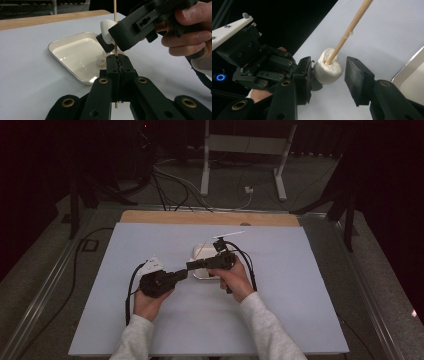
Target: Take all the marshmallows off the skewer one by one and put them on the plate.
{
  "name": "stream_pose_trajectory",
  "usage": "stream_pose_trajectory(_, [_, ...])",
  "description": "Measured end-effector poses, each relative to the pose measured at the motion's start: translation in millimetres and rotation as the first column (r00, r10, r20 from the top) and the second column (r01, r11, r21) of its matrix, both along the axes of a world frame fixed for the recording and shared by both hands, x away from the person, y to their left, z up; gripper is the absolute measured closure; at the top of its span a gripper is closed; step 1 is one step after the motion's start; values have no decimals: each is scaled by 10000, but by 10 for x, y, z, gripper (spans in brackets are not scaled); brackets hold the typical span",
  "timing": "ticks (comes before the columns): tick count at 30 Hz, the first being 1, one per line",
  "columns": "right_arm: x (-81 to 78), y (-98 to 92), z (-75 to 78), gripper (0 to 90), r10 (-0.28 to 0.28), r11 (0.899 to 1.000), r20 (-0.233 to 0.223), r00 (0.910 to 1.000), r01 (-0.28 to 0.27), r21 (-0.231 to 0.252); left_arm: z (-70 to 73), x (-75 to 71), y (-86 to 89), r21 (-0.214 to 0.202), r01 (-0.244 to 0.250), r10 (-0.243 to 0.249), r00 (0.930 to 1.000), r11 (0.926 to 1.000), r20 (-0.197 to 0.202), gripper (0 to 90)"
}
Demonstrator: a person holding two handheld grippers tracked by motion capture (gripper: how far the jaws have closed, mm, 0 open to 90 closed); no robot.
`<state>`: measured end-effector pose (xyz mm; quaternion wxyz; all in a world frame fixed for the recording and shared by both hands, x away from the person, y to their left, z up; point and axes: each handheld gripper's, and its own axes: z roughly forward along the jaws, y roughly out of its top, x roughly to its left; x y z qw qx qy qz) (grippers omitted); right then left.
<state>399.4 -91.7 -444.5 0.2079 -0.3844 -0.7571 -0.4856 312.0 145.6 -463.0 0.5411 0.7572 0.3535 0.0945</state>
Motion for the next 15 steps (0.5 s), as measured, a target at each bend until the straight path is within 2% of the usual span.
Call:
stream_pose_trajectory(4, [5,8,-8,594,123,9999,-105,9999,-123,63,-4,-1,-11,-6,33,-33,10000,10000,11,900])
stream_pose_trajectory(6, [1,11,-5,664,110,9999,-94,9999,-110,14,-7,-1,-16,26,62,-62,10000,10000,13,900])
stream_pose_trajectory(10, [0,4,2,733,251,9997,-116,9996,-251,-48,-15,-4,-18,87,161,-162,9998,9998,93,900])
stream_pose_trajectory(15, [-4,-43,40,777,314,9994,-6,9995,-314,-111,-19,-14,-32,190,336,-340,9991,9993,245,900])
